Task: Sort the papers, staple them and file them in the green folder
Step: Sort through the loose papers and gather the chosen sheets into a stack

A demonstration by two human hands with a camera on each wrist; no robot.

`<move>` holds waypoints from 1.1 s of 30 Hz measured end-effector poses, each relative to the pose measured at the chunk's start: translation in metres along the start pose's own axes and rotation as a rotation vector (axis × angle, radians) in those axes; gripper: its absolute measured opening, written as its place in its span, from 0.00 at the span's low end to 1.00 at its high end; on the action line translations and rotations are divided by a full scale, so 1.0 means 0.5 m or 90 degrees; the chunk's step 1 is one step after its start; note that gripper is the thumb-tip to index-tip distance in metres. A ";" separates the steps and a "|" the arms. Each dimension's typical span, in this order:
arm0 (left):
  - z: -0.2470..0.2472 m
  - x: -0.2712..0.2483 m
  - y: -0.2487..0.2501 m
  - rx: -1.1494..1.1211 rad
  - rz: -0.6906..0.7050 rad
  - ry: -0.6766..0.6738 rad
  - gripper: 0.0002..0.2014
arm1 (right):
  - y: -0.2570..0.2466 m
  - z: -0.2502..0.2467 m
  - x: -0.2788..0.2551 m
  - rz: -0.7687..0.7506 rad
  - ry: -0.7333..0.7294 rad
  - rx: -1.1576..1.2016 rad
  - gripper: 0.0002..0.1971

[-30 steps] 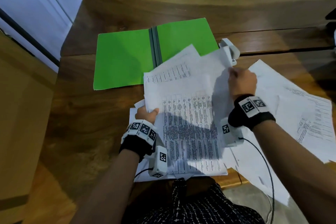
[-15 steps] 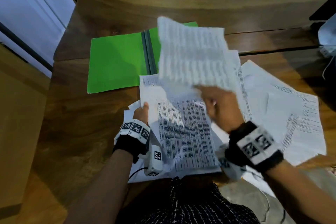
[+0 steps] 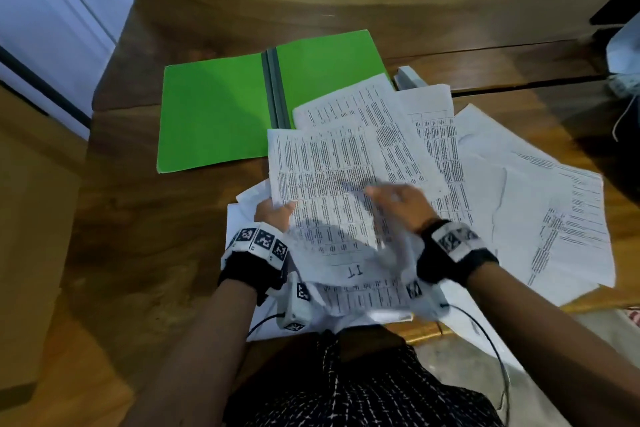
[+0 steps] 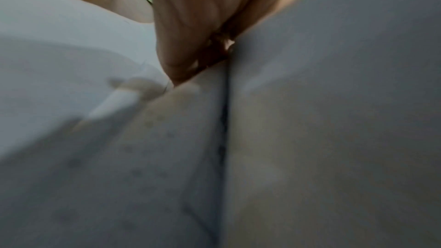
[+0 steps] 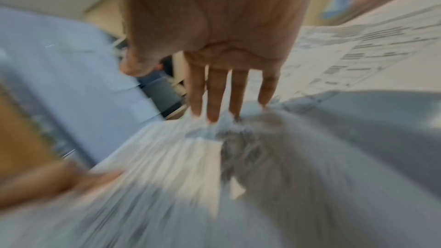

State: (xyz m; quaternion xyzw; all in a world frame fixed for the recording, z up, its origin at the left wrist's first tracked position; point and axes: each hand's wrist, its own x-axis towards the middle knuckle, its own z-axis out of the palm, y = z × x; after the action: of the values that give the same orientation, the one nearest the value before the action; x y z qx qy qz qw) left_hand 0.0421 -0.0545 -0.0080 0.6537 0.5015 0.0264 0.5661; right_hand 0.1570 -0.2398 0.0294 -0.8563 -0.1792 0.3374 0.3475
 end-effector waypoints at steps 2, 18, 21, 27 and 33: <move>0.002 -0.007 0.007 -0.028 0.028 0.022 0.20 | 0.017 -0.053 0.069 0.076 0.210 -0.067 0.29; 0.019 0.010 0.080 -0.112 -0.028 -0.185 0.17 | 0.100 -0.068 0.077 0.137 0.177 -0.154 0.16; 0.025 0.003 0.072 0.018 -0.077 0.099 0.24 | 0.101 -0.112 0.077 0.334 0.301 -0.123 0.29; 0.044 0.002 0.048 0.048 -0.063 0.053 0.21 | 0.091 -0.111 0.112 0.178 0.198 0.027 0.02; 0.033 0.006 0.038 0.082 -0.108 0.026 0.22 | 0.128 -0.095 0.092 0.144 0.086 0.115 0.09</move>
State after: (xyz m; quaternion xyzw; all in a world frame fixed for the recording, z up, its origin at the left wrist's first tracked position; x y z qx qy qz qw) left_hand 0.0656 -0.0615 -0.0011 0.6436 0.5671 -0.0405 0.5124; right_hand 0.2273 -0.2819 -0.0122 -0.8569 -0.0270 0.3310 0.3942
